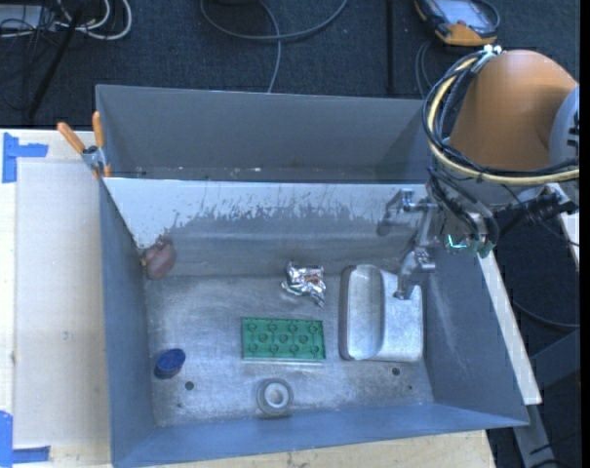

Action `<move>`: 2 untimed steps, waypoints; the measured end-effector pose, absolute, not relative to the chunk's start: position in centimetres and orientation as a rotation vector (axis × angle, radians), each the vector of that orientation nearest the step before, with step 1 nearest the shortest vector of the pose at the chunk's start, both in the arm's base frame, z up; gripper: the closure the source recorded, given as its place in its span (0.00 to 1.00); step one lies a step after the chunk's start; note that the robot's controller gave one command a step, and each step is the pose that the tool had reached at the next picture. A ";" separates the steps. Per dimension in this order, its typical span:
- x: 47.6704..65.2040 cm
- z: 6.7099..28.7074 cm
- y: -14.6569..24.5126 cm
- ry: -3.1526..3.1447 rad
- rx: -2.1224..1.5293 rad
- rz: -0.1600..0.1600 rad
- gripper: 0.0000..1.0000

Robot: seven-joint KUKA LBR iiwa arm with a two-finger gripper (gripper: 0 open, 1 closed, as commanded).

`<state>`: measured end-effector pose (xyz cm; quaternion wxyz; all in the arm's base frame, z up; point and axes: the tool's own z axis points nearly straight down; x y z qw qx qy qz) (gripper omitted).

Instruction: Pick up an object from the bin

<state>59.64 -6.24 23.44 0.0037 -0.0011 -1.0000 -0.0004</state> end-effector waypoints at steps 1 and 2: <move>60.9 7.3 1.7 -3.135 0.194 0.006 0.00; 61.2 8.1 1.7 -3.142 0.192 0.003 1.00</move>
Offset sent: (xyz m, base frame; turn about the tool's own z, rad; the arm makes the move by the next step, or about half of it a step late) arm 0.0098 0.0801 -0.1644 -0.1214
